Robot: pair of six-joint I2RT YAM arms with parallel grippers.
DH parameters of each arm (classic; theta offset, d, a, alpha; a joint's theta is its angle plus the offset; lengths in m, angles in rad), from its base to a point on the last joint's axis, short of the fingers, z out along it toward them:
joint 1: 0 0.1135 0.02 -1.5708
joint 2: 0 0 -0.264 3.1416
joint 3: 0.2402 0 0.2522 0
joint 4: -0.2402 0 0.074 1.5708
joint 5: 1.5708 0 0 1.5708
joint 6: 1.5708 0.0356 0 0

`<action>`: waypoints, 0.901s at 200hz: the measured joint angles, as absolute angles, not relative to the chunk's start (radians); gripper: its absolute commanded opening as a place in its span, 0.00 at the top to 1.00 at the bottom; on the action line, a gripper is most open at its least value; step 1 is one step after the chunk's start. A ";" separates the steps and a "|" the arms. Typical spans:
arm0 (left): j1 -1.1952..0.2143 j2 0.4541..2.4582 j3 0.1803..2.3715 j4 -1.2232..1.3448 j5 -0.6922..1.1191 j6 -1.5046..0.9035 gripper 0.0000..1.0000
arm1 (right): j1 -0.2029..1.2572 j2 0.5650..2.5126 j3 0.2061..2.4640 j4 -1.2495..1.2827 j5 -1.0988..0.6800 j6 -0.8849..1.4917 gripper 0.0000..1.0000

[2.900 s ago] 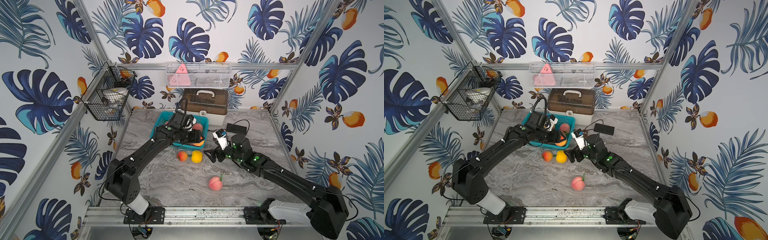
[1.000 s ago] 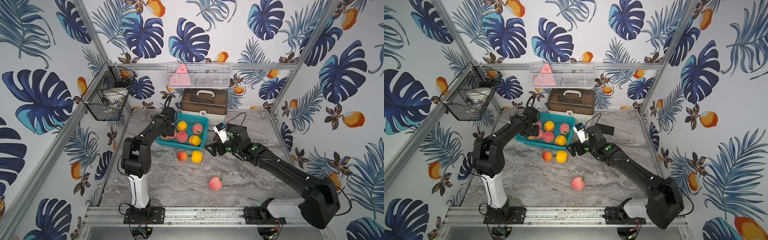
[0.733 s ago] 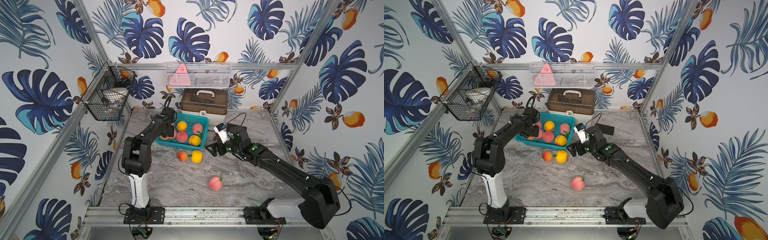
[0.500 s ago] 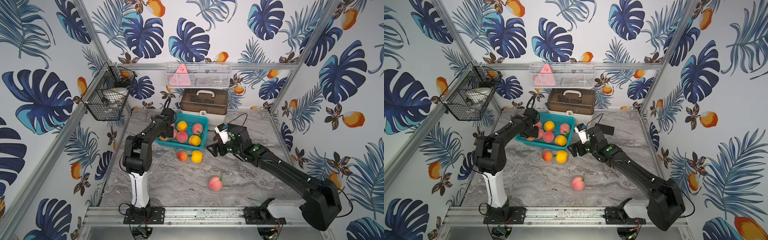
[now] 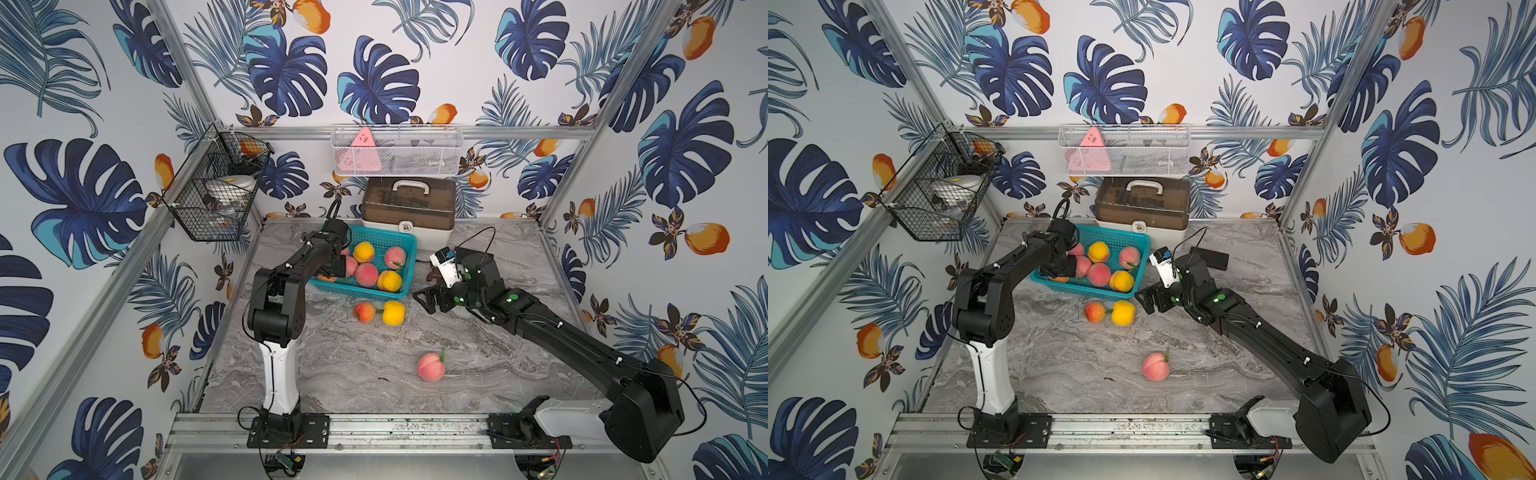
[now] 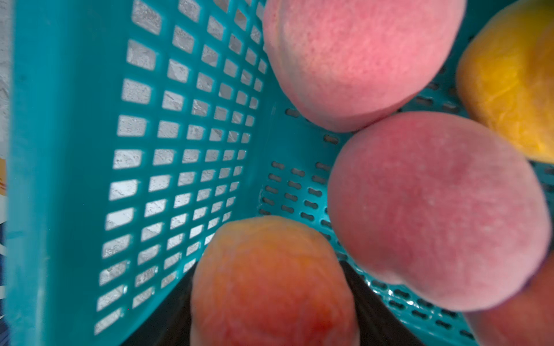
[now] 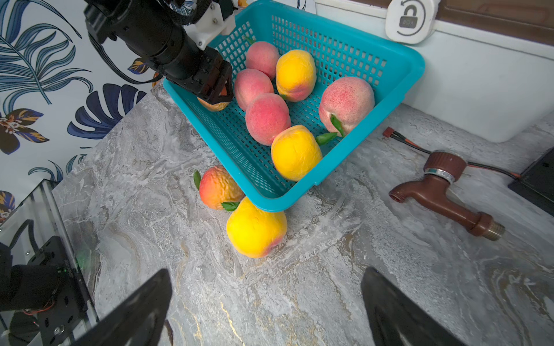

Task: Put the peaches into the basket
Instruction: Place the peach in the basket.

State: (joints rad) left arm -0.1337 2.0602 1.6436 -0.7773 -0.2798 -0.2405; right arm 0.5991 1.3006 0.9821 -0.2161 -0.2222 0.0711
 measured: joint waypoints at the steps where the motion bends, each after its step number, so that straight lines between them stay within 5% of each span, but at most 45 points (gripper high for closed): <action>1: -0.134 2.061 1.643 -0.777 -0.280 -0.241 0.33 | 0.599 1.300 0.982 -0.216 -0.222 0.071 0.00; 152: -0.129 2.065 1.600 -0.743 -0.239 -0.241 0.27 | 0.589 1.266 0.982 -0.220 -0.224 0.071 0.00; 180: -0.129 2.062 1.599 -0.741 -0.232 -0.241 0.19 | 0.586 1.259 0.992 -0.225 -0.222 0.071 0.00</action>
State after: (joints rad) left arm -0.1291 2.0617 1.5986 -0.7410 -0.2321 -0.2409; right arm 0.5858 1.2591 0.9920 -0.2253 -0.2218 0.0708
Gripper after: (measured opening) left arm 0.754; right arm 0.998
